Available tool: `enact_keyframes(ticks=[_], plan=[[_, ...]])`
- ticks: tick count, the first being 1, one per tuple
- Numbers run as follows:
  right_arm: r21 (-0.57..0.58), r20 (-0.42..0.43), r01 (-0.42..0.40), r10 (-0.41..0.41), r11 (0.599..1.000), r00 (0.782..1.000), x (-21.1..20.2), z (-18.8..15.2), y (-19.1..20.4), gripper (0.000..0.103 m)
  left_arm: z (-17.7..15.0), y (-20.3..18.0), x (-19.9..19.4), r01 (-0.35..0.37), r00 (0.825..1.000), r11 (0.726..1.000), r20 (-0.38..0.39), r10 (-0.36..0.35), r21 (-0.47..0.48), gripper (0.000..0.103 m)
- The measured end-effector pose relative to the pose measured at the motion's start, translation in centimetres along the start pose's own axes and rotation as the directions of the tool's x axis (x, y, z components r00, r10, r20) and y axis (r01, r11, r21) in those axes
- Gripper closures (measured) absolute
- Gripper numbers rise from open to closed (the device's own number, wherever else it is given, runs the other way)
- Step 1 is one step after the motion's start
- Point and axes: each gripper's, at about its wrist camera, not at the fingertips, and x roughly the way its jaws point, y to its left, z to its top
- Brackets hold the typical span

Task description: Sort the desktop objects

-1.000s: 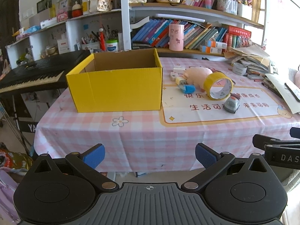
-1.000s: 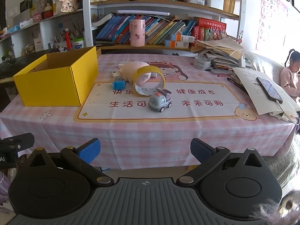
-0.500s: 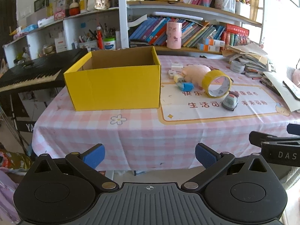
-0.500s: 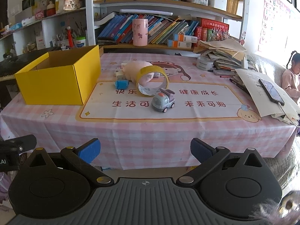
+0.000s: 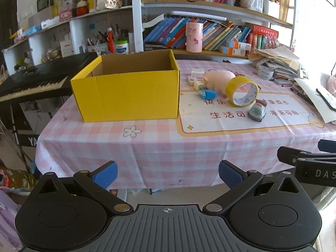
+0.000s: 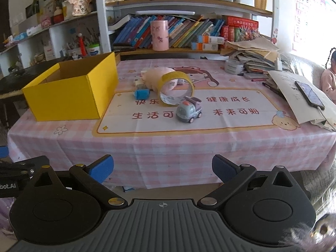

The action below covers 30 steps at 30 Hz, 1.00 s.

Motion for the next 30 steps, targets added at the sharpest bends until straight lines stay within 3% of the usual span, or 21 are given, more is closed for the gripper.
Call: enact_keyframes(ticks=[6, 11, 24, 30], plan=[[-0.018, 0.022, -0.048, 0.048, 0.999, 0.999, -0.37, 0.12, 0.34, 0.0, 0.08, 0.22, -0.16, 0.025, 1.0, 1.0, 0.014, -0.025, -0.012, 0.0], [0.015, -0.009, -0.085, 0.085, 0.996, 0.996, 0.16, 0.12, -0.16, 0.0, 0.19, 0.23, -0.16, 0.036, 0.999, 0.999, 0.021, -0.036, -0.01, 0.0], [-0.013, -0.033, -0.026, 0.025, 1.0, 0.999, 0.24, -0.08, 0.67, 0.0, 0.1, 0.73, -0.09, 0.071, 0.997, 0.997, 0.008, -0.071, -0.023, 0.0], [-0.015, -0.039, -0.043, 0.042, 0.999, 0.998, 0.32, 0.08, 0.39, 0.0, 0.14, 0.62, 0.44, 0.088, 0.996, 0.995, -0.01, -0.089, -0.035, 0.0]])
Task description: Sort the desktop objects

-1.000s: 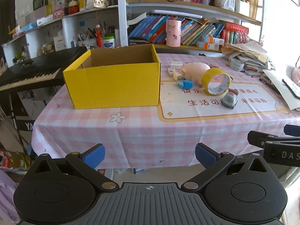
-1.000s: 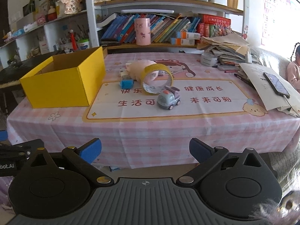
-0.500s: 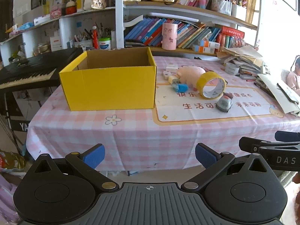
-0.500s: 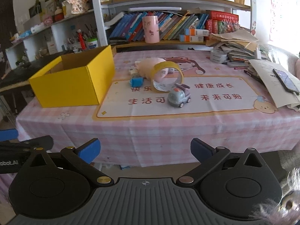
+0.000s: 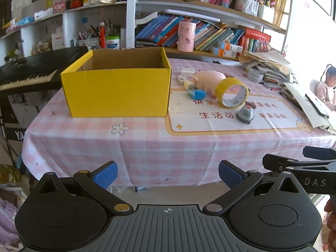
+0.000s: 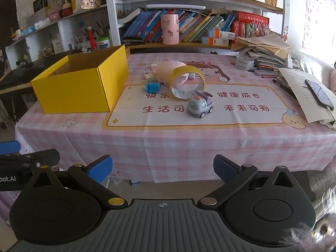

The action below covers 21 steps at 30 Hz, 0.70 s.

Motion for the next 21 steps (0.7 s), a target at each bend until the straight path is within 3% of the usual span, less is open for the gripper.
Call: enact_keyframes(ticks=[21], plan=[[0.014, -0.047, 0.04, -0.04, 0.999, 0.998, 3.2, 1.8, -3.4, 0.0, 2.0, -2.7, 3.9, 0.041, 0.999, 0.999, -0.033, -0.041, 0.007, 0.0]])
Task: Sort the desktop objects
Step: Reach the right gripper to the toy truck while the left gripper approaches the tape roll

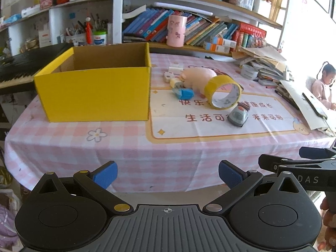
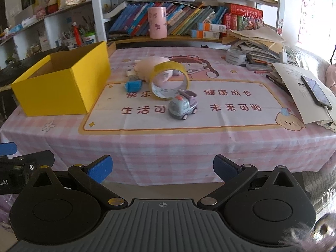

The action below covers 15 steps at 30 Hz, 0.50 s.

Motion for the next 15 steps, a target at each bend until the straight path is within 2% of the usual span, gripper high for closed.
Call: enact_keyframes(ticks=[8, 15], plan=[[-0.026, -0.018, 0.013, -0.013, 1.0, 1.0, 1.7, 1.3, -1.6, 0.0, 1.3, -2.4, 2.1, 0.028, 1.0, 0.998, -0.013, -0.028, 0.052, 0.0], [-0.044, -0.05, -0.001, -0.001, 0.999, 0.999, 3.9, 3.1, -3.1, 0.0, 2.8, -4.1, 4.1, 0.016, 1.0, 0.997, -0.017, -0.015, 0.074, 0.0]])
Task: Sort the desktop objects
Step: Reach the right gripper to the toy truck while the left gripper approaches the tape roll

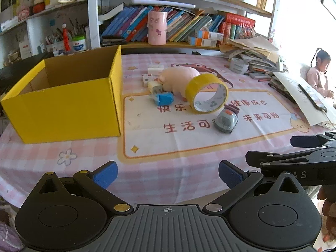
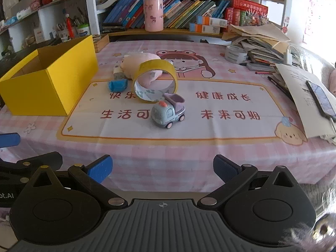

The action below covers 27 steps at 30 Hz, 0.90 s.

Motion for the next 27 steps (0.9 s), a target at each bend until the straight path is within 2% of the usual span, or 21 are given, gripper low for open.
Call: enact_keyframes(ticks=[15, 27], plan=[[-0.05, -0.059, -0.053, 0.05, 0.997, 0.997, 4.8, 3.7, -3.7, 0.001, 3.2, -2.6, 4.0, -0.046, 0.999, 0.999, -0.03, 0.045, -0.012, 0.0], [-0.188, -0.077, -0.188, 0.176, 0.964, 0.981, 8.3, 6.2, -4.3, 0.003, 5.3, -3.3, 5.3, -0.181, 0.983, 0.978, -0.032, 0.179, -0.103, 0.0]])
